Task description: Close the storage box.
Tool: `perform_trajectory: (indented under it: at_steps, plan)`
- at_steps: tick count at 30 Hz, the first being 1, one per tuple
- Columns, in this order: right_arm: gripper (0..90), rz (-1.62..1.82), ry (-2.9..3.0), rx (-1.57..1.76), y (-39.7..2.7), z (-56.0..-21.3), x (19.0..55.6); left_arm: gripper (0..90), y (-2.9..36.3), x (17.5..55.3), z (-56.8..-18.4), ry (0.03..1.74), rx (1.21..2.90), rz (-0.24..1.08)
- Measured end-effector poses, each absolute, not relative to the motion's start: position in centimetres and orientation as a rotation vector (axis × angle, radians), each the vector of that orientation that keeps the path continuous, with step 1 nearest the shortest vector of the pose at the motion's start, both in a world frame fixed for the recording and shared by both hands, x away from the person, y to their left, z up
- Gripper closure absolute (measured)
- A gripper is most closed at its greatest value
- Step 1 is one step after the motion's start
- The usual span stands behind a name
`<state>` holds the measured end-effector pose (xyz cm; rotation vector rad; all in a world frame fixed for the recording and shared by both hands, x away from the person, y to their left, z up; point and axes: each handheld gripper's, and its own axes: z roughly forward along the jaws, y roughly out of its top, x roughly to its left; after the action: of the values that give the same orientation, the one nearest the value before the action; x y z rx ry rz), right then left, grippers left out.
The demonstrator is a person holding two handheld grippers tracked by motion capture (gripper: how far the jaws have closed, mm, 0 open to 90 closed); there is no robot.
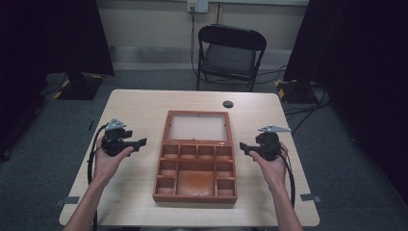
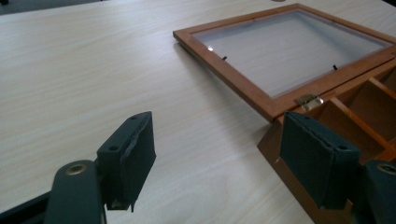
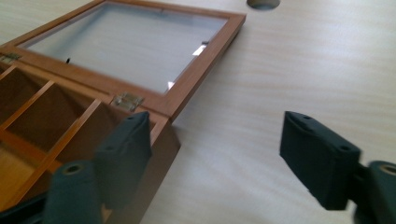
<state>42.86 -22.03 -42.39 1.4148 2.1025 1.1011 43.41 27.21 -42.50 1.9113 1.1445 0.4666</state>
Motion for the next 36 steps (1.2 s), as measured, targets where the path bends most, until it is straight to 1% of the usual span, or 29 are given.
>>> perform_trajectory:
  at_steps: [1,3,6,7,10,12,15,17,18,20,21,23,28,31,36]
  plan:
    - [26.7,1.101,2.103,1.415,-22.0,-42.4,42.9,26.5,27.2,43.4,-42.5,1.145,1.911,0.467]
    - [25.9,1.115,2.104,1.406,-21.7,-42.0,43.5,27.2,27.0,44.3,-42.0,1.158,1.888,0.409]
    - [25.5,1.111,2.127,1.394,-21.4,-41.7,44.1,27.3,26.7,45.0,-41.6,1.161,1.902,0.433]
    - [25.6,1.144,2.118,1.377,-21.0,-41.4,44.6,27.2,26.4,45.6,-41.2,1.140,1.917,0.418]
    - [25.4,1.150,2.127,1.348,-20.6,-41.0,45.1,27.1,26.1,46.3,-40.8,1.132,1.933,0.431]
    - [23.8,1.161,2.136,1.335,-20.0,-40.4,46.2,26.5,25.8,47.4,-40.3,1.124,1.919,0.416]
    - [23.8,1.156,2.144,1.330,-19.6,-40.0,47.3,26.6,25.7,48.2,-40.3,1.132,1.912,0.417]
    - [23.7,1.140,2.154,1.326,-19.2,-40.0,48.2,26.5,25.4,49.2,-40.8,1.149,1.911,0.395]
    - [23.7,1.136,2.167,1.332,-18.9,-40.3,48.6,26.5,25.3,49.5,-41.1,1.151,1.927,0.396]
    - [23.7,1.100,2.200,1.328,-18.4,-41.3,49.6,26.5,25.1,50.4,-42.5,1.181,1.978,0.344]
    - [23.7,1.100,2.200,1.328,-18.4,-41.3,49.6,26.2,25.1,50.4,-42.5,1.181,1.978,0.344]
    - [25.2,1.111,2.221,1.364,-18.2,-42.9,50.6,26.1,24.9,50.9,-43.8,1.197,1.935,0.283]
    - [23.5,1.109,2.254,1.393,-17.7,-44.5,51.4,24.6,24.4,51.6,-44.7,1.220,1.957,0.255]
    - [24.4,1.091,2.268,1.413,-17.4,-45.4,51.9,23.7,24.2,52.0,-45.1,1.242,1.949,0.228]
    - [20.0,1.096,2.307,1.450,-16.5,-46.2,52.2,22.7,23.0,52.2,-45.8,1.248,1.962,0.194]
